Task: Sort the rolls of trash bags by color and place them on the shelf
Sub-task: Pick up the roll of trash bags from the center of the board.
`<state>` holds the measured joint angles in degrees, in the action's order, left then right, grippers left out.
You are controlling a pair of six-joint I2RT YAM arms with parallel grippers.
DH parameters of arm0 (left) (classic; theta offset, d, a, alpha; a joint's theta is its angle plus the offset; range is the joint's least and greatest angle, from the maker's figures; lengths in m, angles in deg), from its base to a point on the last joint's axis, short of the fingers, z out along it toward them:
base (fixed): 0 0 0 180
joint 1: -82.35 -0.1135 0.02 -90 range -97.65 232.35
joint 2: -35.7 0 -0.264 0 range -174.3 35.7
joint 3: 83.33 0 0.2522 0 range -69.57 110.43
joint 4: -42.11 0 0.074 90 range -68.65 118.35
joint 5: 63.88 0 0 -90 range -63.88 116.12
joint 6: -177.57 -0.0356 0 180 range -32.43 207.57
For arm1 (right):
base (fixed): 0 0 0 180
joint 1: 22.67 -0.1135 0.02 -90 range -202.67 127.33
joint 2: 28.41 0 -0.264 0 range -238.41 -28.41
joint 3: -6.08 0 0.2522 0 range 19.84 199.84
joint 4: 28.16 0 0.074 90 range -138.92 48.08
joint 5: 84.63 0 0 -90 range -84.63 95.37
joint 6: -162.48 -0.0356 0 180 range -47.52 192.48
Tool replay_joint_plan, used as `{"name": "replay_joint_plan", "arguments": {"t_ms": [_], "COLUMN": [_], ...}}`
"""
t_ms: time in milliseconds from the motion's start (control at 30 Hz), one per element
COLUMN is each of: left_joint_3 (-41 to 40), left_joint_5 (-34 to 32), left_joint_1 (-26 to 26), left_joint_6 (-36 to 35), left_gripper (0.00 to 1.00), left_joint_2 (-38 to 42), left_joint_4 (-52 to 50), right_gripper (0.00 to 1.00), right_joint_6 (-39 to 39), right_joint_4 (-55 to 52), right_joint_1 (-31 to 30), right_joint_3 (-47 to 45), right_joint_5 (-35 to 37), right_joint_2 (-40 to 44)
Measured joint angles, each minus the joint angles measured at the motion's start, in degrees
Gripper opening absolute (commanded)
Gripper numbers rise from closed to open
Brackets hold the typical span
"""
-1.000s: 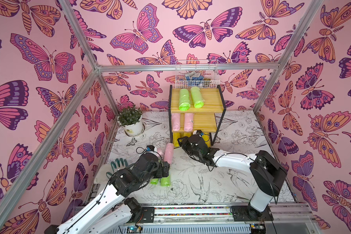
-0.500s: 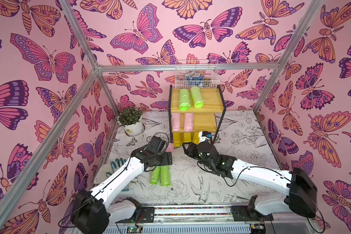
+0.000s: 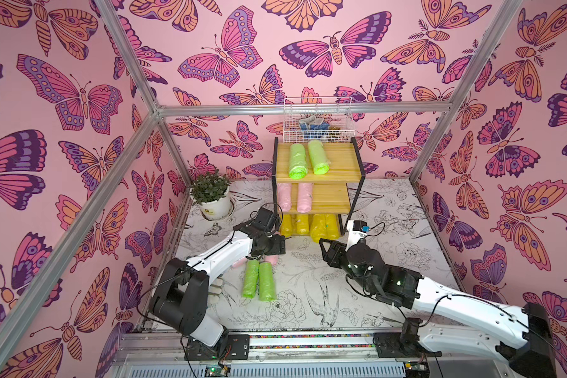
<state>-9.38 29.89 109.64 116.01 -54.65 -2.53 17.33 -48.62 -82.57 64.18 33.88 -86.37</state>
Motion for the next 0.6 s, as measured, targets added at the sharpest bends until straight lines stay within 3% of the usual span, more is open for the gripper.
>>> {"name": "replay_joint_plan", "arguments": {"t_ms": [300,600], "left_joint_3": [1.0,0.8], "left_joint_5": [-1.7,-4.8], "left_joint_1": [-0.5,-0.7], "left_joint_6": [-0.7,-1.7], "left_gripper": [0.86,0.83], "left_joint_2": [-6.8,-7.6], "left_joint_4": [4.9,12.0], "right_gripper": [0.58,0.57], "right_joint_6": [0.6,1.0], "right_joint_4": [-5.0,-7.3], "right_joint_1": [-0.2,-0.2], "right_joint_3": [-4.2,-5.3], "right_joint_5": [3.0,3.8], "right_joint_2": [7.3,8.7]}}
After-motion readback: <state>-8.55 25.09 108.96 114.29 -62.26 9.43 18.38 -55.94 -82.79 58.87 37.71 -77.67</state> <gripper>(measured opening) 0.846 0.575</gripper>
